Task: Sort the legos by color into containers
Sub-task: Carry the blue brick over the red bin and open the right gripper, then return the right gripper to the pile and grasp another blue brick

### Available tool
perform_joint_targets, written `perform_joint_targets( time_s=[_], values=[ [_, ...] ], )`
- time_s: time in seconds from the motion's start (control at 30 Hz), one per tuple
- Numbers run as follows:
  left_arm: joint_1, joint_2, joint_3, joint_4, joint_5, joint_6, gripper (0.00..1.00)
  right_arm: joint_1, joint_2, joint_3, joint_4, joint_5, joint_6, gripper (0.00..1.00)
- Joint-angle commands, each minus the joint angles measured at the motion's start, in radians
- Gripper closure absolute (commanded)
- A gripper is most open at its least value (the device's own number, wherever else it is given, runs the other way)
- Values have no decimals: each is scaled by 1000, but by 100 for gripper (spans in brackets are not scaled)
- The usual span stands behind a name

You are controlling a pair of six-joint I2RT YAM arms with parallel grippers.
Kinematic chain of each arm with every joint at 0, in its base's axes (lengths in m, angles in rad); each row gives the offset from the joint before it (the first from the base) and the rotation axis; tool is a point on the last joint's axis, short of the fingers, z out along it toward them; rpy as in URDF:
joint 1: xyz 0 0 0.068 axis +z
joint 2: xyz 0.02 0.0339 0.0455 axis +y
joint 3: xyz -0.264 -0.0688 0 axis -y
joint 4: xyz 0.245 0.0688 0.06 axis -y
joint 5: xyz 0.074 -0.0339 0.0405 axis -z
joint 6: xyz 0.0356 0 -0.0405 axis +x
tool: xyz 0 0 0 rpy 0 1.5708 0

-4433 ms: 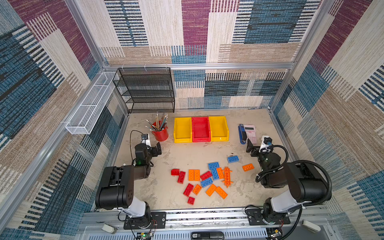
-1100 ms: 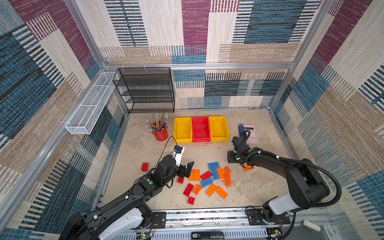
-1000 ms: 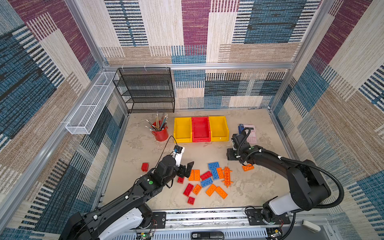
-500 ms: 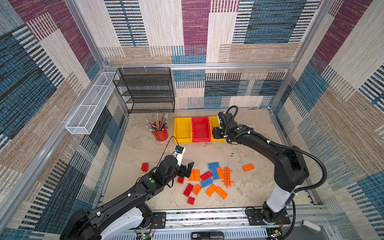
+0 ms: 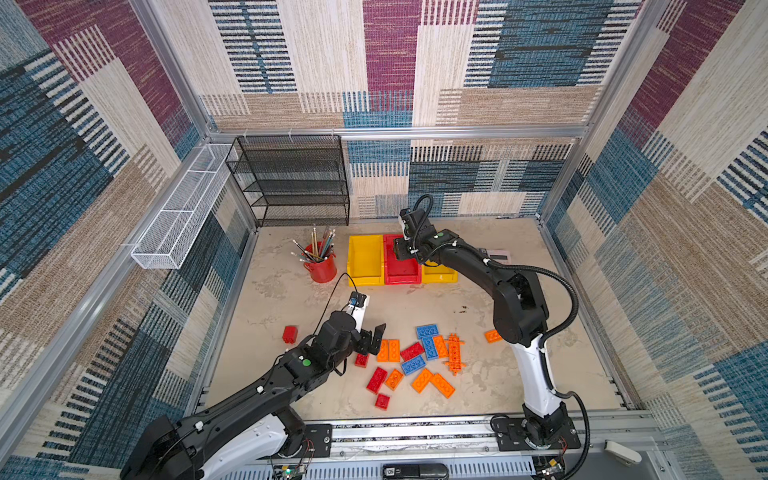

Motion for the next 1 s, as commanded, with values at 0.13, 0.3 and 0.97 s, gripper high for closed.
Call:
perform_joint_targets(
  time_s=[0.13, 0.3, 0.97],
  values=[
    [0, -35, -19, 2, -12, -4, 1, 2, 87, 113, -42, 10, -15, 36],
    [1, -55, -13, -27, -13, -1, 1, 2, 90, 136, -46, 16, -17, 15],
    [-73, -175, -44, -106, 82, -48, 3, 122, -506, -660, 88, 34, 128, 9]
  ],
)
